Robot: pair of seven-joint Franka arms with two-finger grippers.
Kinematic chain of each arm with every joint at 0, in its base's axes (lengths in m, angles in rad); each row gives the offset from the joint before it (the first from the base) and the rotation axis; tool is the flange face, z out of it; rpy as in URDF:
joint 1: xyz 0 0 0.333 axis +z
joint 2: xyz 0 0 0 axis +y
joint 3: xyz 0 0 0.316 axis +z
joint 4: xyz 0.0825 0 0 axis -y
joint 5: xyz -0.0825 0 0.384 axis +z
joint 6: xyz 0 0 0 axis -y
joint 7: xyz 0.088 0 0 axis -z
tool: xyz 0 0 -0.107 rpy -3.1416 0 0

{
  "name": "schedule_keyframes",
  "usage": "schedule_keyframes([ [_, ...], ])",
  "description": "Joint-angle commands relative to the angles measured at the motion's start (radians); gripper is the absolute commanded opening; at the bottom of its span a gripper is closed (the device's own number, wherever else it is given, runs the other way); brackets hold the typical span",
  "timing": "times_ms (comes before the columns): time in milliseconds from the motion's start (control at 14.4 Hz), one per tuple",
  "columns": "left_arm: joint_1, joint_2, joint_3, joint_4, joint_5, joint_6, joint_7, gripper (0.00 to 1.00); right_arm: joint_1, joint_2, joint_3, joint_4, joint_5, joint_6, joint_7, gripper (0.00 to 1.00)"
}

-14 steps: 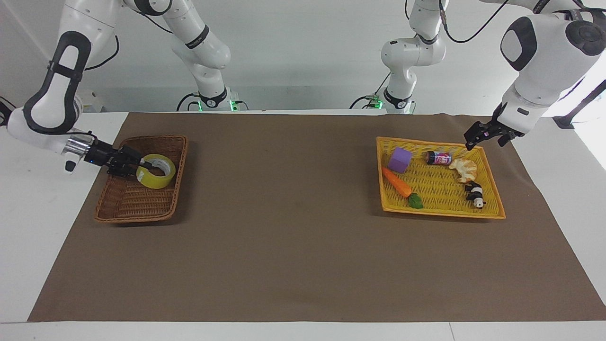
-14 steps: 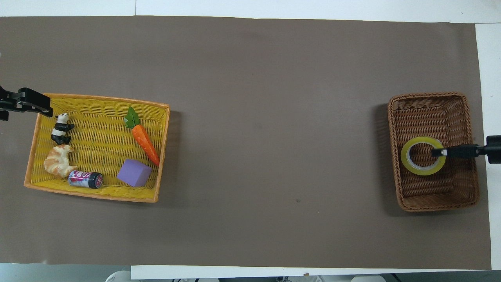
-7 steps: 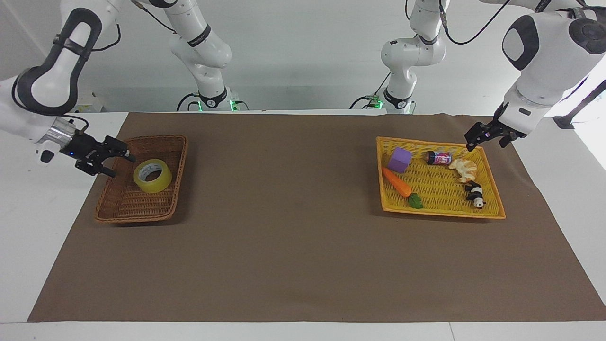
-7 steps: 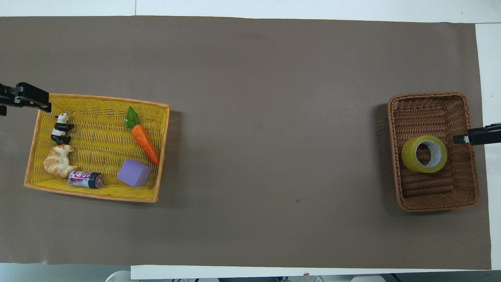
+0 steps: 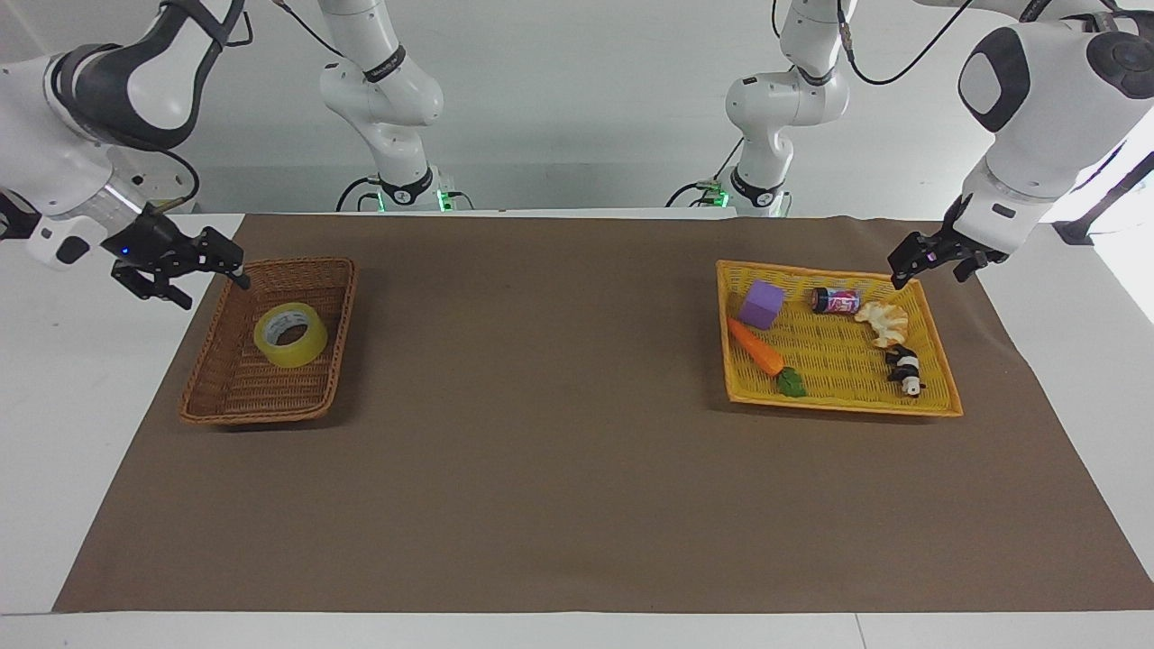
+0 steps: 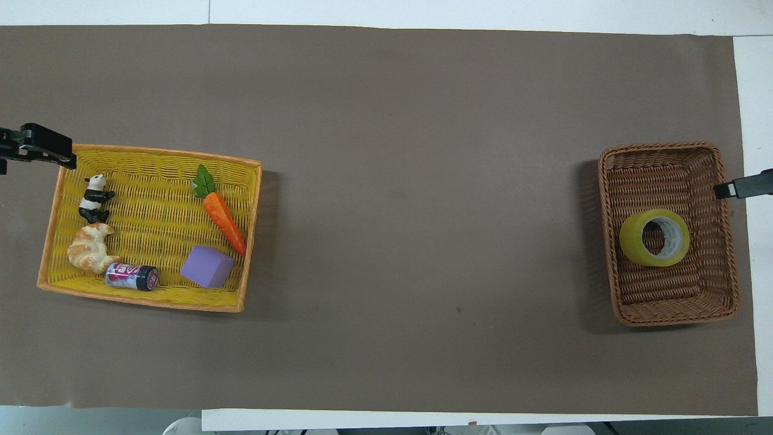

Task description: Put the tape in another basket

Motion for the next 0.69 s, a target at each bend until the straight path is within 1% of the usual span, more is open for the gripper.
schedule_keyframes([
  [0,-0.003,-0.007,-0.004,0.012,0.0,0.011,0.009,1.0,0.059,-0.041,0.003,0.048,-0.1,-0.095,0.177,1.0],
  [139,-0.003,-0.002,-0.005,0.031,0.0,0.014,0.009,1.0,0.089,-0.044,0.004,0.107,-0.139,-0.172,0.341,1.0],
  [277,-0.004,-0.001,-0.008,0.035,0.0,0.025,0.009,1.0,0.14,-0.033,0.004,0.15,-0.177,-0.232,0.373,1.0],
  [485,-0.007,-0.007,-0.008,0.019,0.0,0.04,0.009,1.0,0.154,-0.026,0.015,0.173,-0.205,-0.217,0.374,1.0],
  [624,-0.007,-0.009,-0.008,0.016,0.0,0.028,0.009,1.0,0.142,-0.027,0.055,0.173,-0.197,-0.203,0.371,1.0],
])
